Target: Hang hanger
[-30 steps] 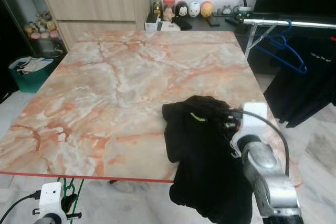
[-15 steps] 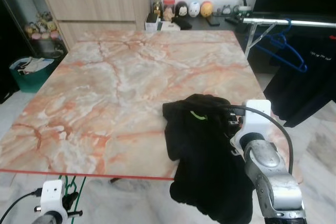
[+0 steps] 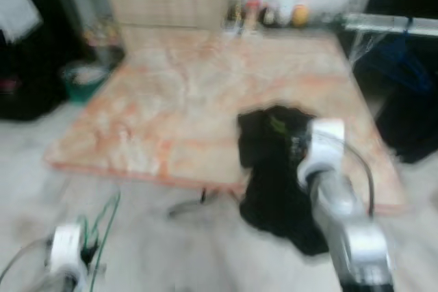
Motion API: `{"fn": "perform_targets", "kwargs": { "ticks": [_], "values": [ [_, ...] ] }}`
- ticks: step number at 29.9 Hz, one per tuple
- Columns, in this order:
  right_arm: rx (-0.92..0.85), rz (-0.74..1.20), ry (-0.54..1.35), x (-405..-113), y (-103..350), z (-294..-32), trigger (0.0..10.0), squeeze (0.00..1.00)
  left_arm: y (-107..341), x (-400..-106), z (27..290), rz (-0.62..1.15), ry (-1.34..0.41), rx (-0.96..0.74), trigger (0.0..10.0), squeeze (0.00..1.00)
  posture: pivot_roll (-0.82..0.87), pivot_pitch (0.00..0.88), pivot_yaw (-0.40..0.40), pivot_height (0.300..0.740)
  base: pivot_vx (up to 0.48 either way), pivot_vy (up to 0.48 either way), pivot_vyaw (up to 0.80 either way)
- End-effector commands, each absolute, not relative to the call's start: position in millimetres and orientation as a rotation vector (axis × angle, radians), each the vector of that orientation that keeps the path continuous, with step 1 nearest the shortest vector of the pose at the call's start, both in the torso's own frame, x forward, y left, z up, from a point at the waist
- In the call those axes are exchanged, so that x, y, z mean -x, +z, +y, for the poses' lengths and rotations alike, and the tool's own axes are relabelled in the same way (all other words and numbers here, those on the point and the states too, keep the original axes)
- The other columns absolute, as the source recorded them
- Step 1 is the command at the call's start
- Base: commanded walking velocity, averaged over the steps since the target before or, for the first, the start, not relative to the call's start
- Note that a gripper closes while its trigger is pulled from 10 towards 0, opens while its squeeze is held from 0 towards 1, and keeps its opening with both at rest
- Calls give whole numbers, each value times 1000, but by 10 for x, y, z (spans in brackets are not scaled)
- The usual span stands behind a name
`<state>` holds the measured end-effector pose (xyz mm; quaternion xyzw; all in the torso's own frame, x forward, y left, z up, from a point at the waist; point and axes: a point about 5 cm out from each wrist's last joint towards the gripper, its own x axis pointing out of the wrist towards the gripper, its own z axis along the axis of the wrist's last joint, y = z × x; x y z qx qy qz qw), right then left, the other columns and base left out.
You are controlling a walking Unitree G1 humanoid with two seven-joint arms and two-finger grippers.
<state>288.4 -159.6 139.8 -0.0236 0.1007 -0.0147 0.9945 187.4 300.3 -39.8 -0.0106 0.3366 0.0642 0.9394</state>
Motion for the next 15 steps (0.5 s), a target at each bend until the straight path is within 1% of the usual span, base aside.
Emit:
{"fn": "perform_targets", "kwargs": {
  "ticks": [1,10,15],
  "values": [
    [46,175,-13,-2901,1458,-1541,10000,0,-309,-2005,3022,656,108,-9,10000,0,76,0,37,740,-292,0,0],
    [71,189,7,-2927,1420,-1563,10000,0,-300,-2031,3003,657,83,-15,10000,0,82,0,35,740,-287,0,0],
    [119,195,68,-2949,1408,-1583,10000,0,-279,-2062,2985,651,35,-51,10000,0,83,0,33,740,-277,0,0]
  ]
}}
